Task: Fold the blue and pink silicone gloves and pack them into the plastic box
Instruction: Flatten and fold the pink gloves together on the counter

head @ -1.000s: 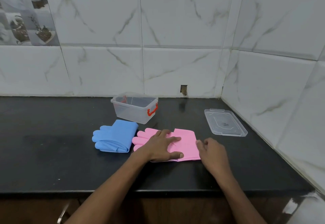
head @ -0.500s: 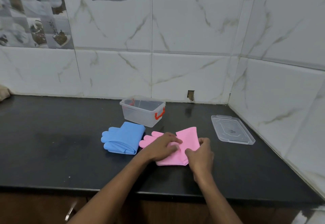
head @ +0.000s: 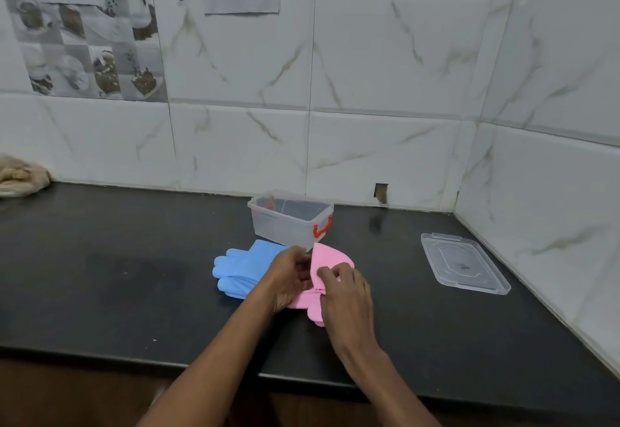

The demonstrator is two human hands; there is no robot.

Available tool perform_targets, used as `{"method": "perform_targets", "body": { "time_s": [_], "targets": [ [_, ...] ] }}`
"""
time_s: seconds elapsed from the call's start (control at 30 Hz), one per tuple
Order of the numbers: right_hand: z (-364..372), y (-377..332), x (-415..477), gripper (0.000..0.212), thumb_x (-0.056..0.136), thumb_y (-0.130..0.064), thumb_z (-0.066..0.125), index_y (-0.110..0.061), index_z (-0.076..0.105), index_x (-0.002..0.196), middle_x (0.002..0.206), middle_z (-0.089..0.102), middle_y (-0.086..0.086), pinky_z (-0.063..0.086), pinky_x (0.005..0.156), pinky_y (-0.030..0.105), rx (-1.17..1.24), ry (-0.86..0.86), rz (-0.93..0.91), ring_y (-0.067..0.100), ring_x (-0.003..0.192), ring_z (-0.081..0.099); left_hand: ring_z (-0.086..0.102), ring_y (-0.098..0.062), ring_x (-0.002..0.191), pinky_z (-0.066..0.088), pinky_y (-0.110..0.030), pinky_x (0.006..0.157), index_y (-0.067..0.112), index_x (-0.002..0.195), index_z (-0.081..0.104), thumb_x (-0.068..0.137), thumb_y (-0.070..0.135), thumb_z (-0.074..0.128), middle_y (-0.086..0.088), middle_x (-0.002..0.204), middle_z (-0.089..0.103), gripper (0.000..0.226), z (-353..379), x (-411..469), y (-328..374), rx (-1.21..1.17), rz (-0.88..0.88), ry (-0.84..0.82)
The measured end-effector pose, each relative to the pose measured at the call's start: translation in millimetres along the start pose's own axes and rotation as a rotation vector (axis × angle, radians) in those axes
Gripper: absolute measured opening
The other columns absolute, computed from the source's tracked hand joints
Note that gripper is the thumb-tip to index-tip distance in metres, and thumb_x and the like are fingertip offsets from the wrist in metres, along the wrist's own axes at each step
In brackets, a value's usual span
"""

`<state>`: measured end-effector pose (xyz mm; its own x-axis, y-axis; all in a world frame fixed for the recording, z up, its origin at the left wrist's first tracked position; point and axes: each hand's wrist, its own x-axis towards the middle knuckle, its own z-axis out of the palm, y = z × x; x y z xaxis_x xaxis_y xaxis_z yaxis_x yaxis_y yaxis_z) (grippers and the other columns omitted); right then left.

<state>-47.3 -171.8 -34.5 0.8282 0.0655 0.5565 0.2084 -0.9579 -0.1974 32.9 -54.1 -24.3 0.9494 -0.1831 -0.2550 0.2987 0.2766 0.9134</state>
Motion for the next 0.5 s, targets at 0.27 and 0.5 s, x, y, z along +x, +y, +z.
{"method": "perform_targets", "body": {
  "time_s": [0.27,0.5],
  "targets": [
    [17,10,-3,0.052,0.094,-0.045,0.032,-0.025,0.038,0.141,0.153,0.035,0.003,0.008,0.122,0.042,0.030,-0.363,-0.136,0.024,0.147,0.020,0.064,-0.021,0.097,0.052,-0.025,0.069,0.008,0.126,0.061,0.085,0.008,0.070,-0.004,0.112,0.066,0.041,9,22,-5,0.433,0.171,0.317],
    [-2,36,4,0.027,0.090,-0.010,0.052,-0.009,0.066,0.113,0.122,0.065,0.009,0.038,0.100,0.025,0.506,-0.145,0.170,0.023,0.117,0.056,0.061,-0.025,0.095,0.053,-0.035,0.082,0.007,0.098,0.070,0.090,0.008,0.057,-0.012,0.102,0.068,0.015,30,33,-12,1.178,0.510,0.499]
  ]
}}
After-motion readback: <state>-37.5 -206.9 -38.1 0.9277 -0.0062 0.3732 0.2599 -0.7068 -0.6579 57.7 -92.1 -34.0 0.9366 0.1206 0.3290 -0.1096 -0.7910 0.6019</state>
